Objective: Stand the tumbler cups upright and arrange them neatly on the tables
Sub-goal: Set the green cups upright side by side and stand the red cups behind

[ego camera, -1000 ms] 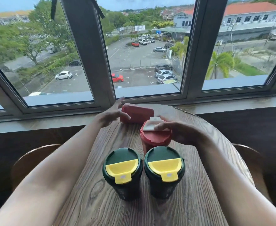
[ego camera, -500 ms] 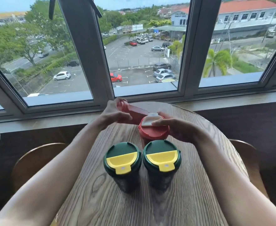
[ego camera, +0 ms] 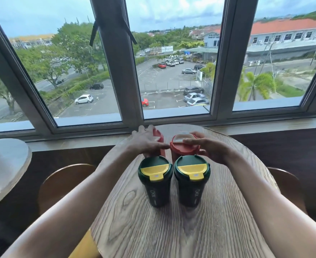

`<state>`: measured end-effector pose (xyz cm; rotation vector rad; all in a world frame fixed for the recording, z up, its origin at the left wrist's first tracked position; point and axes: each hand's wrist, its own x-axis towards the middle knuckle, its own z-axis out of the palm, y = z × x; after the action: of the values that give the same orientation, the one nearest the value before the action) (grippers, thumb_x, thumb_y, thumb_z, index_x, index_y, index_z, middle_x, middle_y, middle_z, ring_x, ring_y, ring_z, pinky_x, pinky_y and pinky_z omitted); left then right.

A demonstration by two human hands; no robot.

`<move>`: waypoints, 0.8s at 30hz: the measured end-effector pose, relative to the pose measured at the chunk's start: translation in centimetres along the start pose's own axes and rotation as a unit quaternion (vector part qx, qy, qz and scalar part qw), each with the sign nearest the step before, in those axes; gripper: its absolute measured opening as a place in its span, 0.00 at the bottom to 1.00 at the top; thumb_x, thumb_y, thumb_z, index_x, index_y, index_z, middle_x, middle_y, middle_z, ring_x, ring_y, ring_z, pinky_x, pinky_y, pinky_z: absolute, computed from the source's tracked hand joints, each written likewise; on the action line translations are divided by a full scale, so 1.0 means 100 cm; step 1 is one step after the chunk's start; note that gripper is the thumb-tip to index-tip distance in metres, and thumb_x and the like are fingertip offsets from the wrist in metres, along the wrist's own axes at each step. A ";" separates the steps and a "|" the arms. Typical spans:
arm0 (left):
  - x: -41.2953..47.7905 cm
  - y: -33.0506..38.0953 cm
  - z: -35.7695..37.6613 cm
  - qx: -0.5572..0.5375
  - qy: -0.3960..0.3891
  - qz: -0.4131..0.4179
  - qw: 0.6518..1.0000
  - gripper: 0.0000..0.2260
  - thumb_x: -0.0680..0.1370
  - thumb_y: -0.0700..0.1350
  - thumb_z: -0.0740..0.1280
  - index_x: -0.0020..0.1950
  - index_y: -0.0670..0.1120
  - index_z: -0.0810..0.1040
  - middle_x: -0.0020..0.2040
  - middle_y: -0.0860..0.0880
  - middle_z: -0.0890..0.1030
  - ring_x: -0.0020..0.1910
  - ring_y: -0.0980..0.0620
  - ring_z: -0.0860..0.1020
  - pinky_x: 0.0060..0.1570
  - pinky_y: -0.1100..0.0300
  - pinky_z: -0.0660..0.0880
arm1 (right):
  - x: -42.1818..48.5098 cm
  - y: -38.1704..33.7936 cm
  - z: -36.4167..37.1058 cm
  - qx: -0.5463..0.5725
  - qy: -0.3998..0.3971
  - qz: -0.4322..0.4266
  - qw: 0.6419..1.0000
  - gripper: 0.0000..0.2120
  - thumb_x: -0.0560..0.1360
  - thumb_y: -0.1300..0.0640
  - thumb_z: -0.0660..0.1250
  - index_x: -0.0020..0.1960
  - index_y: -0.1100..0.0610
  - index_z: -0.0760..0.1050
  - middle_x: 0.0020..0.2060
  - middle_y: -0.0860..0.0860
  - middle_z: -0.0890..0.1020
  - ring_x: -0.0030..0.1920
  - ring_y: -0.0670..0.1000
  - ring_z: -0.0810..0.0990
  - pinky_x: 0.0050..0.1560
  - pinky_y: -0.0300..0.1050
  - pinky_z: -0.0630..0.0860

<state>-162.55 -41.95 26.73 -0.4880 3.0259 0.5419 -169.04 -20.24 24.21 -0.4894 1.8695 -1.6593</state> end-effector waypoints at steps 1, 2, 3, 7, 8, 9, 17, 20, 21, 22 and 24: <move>0.001 -0.002 -0.004 -0.008 -0.020 -0.012 1.000 0.42 0.67 0.71 0.70 0.74 0.52 0.63 0.69 0.41 0.67 0.67 0.37 0.68 0.65 0.43 0.70 | -0.001 -0.001 0.000 -0.001 0.000 0.000 1.000 0.23 0.74 0.56 0.71 0.65 0.63 0.72 0.53 0.56 0.79 0.52 0.52 0.77 0.54 0.45 0.74; 0.001 -0.003 -0.010 -0.036 -0.044 -0.024 0.998 0.42 0.67 0.71 0.69 0.75 0.52 0.63 0.69 0.41 0.67 0.66 0.38 0.70 0.61 0.43 0.74 | -0.001 -0.001 0.001 0.000 0.000 0.001 1.000 0.23 0.74 0.56 0.71 0.65 0.63 0.72 0.53 0.56 0.79 0.51 0.52 0.78 0.51 0.44 0.74; 0.001 -0.005 -0.015 -0.074 -0.067 -0.031 0.994 0.40 0.69 0.70 0.68 0.75 0.51 0.64 0.69 0.42 0.68 0.64 0.39 0.72 0.55 0.46 0.78 | -0.001 -0.001 0.002 0.002 0.001 0.002 1.000 0.22 0.74 0.56 0.71 0.65 0.63 0.73 0.52 0.56 0.80 0.50 0.51 0.78 0.49 0.42 0.75; 0.002 -0.013 -0.029 -0.145 -0.102 0.004 0.984 0.31 0.73 0.60 0.72 0.69 0.45 0.68 0.63 0.43 0.76 0.55 0.46 0.78 0.43 0.54 0.77 | -0.001 0.000 0.001 0.010 0.002 0.003 1.000 0.22 0.74 0.55 0.71 0.64 0.62 0.74 0.52 0.56 0.80 0.50 0.51 0.79 0.47 0.41 0.74; 0.004 -0.015 -0.030 -0.153 -0.106 0.008 0.983 0.30 0.73 0.57 0.73 0.68 0.44 0.68 0.62 0.42 0.76 0.54 0.47 0.77 0.44 0.55 0.76 | 0.000 0.001 0.000 0.011 0.002 0.003 1.000 0.21 0.74 0.55 0.72 0.64 0.61 0.74 0.52 0.56 0.80 0.50 0.51 0.79 0.47 0.41 0.75; 0.005 -0.018 -0.031 -0.159 -0.109 0.013 0.981 0.30 0.72 0.55 0.74 0.68 0.44 0.69 0.63 0.42 0.76 0.54 0.47 0.77 0.45 0.55 0.76 | 0.000 0.002 -0.001 0.012 0.002 0.003 1.000 0.21 0.73 0.55 0.72 0.63 0.61 0.75 0.52 0.56 0.81 0.50 0.51 0.79 0.48 0.41 0.75; -0.009 -0.019 -0.043 -0.223 -0.235 0.117 0.939 0.37 0.63 0.38 0.69 0.72 0.55 0.70 0.68 0.50 0.70 0.65 0.48 0.71 0.59 0.59 0.73 | 0.003 0.004 -0.002 0.033 -0.002 0.001 0.999 0.16 0.73 0.55 0.72 0.59 0.58 0.77 0.49 0.54 0.82 0.49 0.50 0.80 0.50 0.42 0.75; -0.008 -0.024 -0.047 -0.256 -0.224 0.124 0.932 0.39 0.64 0.37 0.68 0.75 0.51 0.66 0.76 0.49 0.64 0.73 0.49 0.62 0.73 0.50 0.62 | 0.002 0.005 -0.001 0.036 0.001 -0.002 0.999 0.18 0.73 0.55 0.72 0.61 0.59 0.77 0.49 0.54 0.82 0.49 0.50 0.80 0.50 0.42 0.75; -0.008 -0.024 -0.047 -0.270 -0.199 0.101 0.937 0.37 0.66 0.38 0.68 0.75 0.49 0.66 0.76 0.47 0.65 0.71 0.48 0.63 0.72 0.48 0.62 | 0.002 0.005 -0.001 0.036 0.003 -0.002 0.999 0.18 0.73 0.55 0.72 0.61 0.59 0.77 0.50 0.54 0.82 0.49 0.50 0.80 0.50 0.41 0.75; -0.008 -0.024 -0.047 -0.272 -0.149 0.069 0.948 0.32 0.69 0.40 0.70 0.73 0.46 0.68 0.74 0.44 0.68 0.68 0.47 0.67 0.69 0.48 0.65 | 0.002 0.005 -0.001 0.037 0.003 -0.002 0.999 0.19 0.73 0.55 0.72 0.61 0.59 0.76 0.49 0.54 0.82 0.48 0.50 0.80 0.49 0.41 0.76; -0.009 -0.023 -0.041 -0.234 -0.039 -0.001 0.971 0.23 0.74 0.52 0.72 0.64 0.43 0.74 0.63 0.43 0.77 0.58 0.46 0.74 0.56 0.50 0.74 | 0.000 0.005 0.000 0.039 0.005 -0.004 0.999 0.18 0.73 0.56 0.72 0.61 0.60 0.77 0.48 0.54 0.82 0.47 0.49 0.80 0.48 0.40 0.76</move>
<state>-160.89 -45.17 29.87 -0.4665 2.8083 1.2535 -169.02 -20.20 23.76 -0.4572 1.8055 -1.7347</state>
